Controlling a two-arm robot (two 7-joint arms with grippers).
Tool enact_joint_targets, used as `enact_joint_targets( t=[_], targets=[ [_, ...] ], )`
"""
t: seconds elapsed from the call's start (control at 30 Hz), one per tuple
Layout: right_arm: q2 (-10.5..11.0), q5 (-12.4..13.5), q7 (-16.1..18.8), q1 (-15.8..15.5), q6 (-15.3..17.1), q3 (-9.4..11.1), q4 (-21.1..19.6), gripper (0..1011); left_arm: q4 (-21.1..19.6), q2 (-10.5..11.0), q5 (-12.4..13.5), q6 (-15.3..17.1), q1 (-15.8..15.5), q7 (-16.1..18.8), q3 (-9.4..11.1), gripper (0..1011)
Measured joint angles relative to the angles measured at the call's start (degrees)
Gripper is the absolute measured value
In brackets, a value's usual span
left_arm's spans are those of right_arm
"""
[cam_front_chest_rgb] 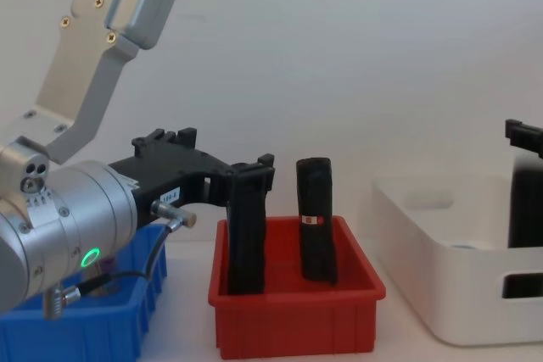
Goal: Pick the cotton swabs from the blue box and place them into the white box.
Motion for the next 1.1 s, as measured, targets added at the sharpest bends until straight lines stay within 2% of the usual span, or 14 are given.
enact_joint_targets(
  t=[0.1,0.13,0.17,0.2,0.23,0.37,0.43,1.1],
  targets=[
    [0.0,0.0,0.2,0.1,-0.2,0.0,0.3,717,0.0,0.0,0.0,0.0,0.0,0.0,0.0,1004],
    [-0.1,0.0,0.2,0.1,-0.3,0.0,0.4,717,0.0,0.0,0.0,0.0,0.0,0.0,0.0,1004],
    [-0.1,0.1,0.3,0.2,-0.4,0.0,0.6,774,0.0,0.0,0.0,0.0,0.0,0.0,0.0,1004],
    [-0.1,0.1,0.3,0.2,-0.4,0.0,0.6,782,0.0,0.0,0.0,0.0,0.0,0.0,0.0,1004],
    [-0.1,0.1,0.4,0.2,-0.5,0.0,0.7,846,0.0,0.0,0.0,0.0,0.0,0.0,0.0,1004],
    [-0.1,0.1,0.5,0.3,-0.8,0.0,1.0,907,0.0,0.0,0.0,0.0,0.0,0.0,0.0,1004],
    [-0.1,0.1,0.5,0.3,-0.9,0.0,1.0,990,0.0,0.0,0.0,0.0,0.0,0.0,0.0,1004],
    [-0.1,0.1,0.7,0.2,-1.7,0.1,0.9,1001,0.0,0.0,0.0,0.0,0.0,0.0,0.0,1004]
  ],
)
